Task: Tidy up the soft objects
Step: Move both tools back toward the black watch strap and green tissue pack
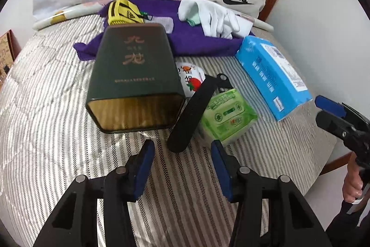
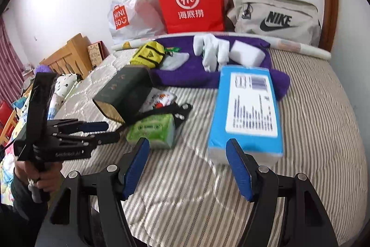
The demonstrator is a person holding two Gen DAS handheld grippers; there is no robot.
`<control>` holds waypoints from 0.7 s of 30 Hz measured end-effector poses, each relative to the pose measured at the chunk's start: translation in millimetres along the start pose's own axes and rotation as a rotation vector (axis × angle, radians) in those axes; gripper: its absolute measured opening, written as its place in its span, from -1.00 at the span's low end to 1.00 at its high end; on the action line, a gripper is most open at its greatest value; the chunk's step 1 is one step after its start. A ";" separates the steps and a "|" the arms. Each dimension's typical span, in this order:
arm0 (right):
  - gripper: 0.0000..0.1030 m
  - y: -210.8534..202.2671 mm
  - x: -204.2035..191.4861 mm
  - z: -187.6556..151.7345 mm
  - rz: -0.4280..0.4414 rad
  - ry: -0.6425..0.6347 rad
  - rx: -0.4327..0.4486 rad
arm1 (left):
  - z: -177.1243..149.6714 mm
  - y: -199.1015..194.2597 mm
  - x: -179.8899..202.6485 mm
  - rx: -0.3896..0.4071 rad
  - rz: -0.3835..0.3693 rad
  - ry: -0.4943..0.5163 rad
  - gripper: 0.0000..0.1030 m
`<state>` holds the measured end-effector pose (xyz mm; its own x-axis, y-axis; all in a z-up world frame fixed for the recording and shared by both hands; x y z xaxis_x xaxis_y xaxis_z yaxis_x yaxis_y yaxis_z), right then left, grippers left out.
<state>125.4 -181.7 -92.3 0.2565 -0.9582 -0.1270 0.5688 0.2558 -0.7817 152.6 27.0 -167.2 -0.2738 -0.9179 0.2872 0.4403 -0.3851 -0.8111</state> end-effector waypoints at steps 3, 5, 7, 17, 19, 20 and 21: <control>0.33 5.4 3.7 -7.0 -0.008 0.004 -0.022 | -0.7 8.1 -0.3 -0.015 -0.007 0.025 -0.07; 0.33 7.0 5.1 -7.6 -0.012 0.006 -0.026 | 0.2 10.8 -1.2 -0.015 -0.005 0.039 -0.07; 0.33 8.1 5.9 -6.4 -0.018 0.010 -0.031 | 2.8 12.5 -3.0 -0.014 -0.008 0.046 -0.07; 0.33 12.5 -1.7 -3.3 -0.015 -0.016 -0.035 | 11.6 20.2 -4.7 -0.029 -0.031 0.067 -0.46; 0.33 15.0 -3.8 -3.3 -0.013 -0.021 -0.041 | 11.4 21.8 -3.4 -0.035 -0.051 0.057 -0.51; 0.33 16.0 -4.4 -3.6 -0.012 -0.023 -0.043 | 11.5 22.5 -2.6 -0.032 -0.050 0.058 -0.52; 0.33 17.1 -5.5 -4.3 -0.012 -0.026 -0.046 | 11.4 23.0 -1.5 -0.028 -0.044 0.066 -0.53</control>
<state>130.4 -172.6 -107.5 0.2702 -0.9574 -0.1022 0.5353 0.2376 -0.8105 172.8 18.5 -180.5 -0.3490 -0.8913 0.2895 0.4023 -0.4215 -0.8127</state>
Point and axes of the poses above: each gripper's, at about its wrist camera, not at the fingertips, and y roughly the way its jaws point, x to its right, z to its top, the point moved 4 cm from there along y, roughly the way its jaws point, and after that the axes turned 6 degrees about -z, right-handed, at the moved point
